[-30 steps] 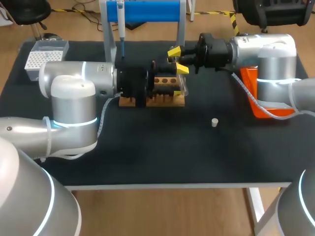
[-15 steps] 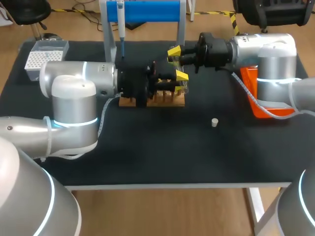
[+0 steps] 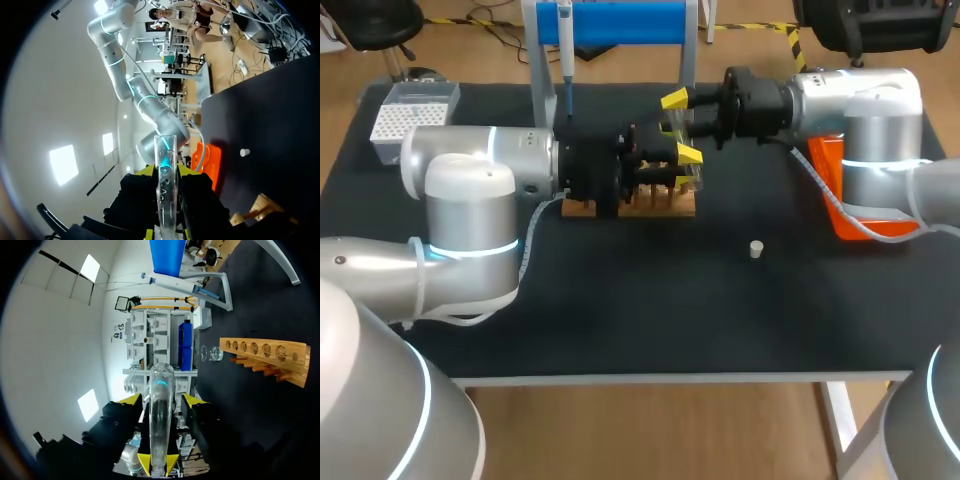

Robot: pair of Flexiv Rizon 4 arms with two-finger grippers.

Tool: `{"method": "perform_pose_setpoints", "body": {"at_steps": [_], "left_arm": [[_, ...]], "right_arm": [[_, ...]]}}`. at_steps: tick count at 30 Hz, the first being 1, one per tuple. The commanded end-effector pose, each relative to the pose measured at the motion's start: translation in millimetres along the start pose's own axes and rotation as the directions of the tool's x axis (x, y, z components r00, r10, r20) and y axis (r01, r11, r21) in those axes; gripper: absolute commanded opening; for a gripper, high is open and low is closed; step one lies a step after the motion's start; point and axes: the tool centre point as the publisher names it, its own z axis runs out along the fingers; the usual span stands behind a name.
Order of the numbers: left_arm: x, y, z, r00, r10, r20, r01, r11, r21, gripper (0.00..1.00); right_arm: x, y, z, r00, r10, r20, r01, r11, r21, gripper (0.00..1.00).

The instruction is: Invert the test tube, pick up the pipette, mount the tip to pipette, aspirate from beaker and dispense into the tube, eject the tip, return the pipette, and cap with the stopper.

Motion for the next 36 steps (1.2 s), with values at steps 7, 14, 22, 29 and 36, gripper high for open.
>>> {"method": "perform_pose_setpoints", "body": {"at_steps": [7, 14, 22, 29, 36], "left_arm": [[-0.4, 0.6, 0, 1.0, 0.001, -0.001, -0.001, 1.0, 0.001, 0.0], [-0.4, 0.6, 0, 1.0, 0.001, -0.001, -0.001, 1.0, 0.001, 0.0], [-0.4, 0.6, 0, 1.0, 0.001, -0.001, -0.001, 1.0, 0.001, 0.0], [-0.4, 0.6, 0, 1.0, 0.001, -0.001, -0.001, 1.0, 0.001, 0.0], [-0.4, 0.6, 0, 1.0, 0.001, -0.001, -0.001, 1.0, 0.001, 0.0]], "right_arm": [[0, 0, -1, 1.0, -0.001, 0.002, 0.001, 1.0, 0.002, 1.0], [17, 2, -26, 0.956, -0.287, 0.059, 0.286, 0.958, 0.034, 1.0], [21, 7, -56, 0.76, -0.639, 0.122, 0.629, 0.769, 0.111, 1.0], [19, 10, -59, 0.698, -0.696, 0.168, 0.69, 0.717, 0.1, 1.0], [19, 10, -59, 0.698, -0.696, 0.168, 0.69, 0.717, 0.1, 1.0]]}}
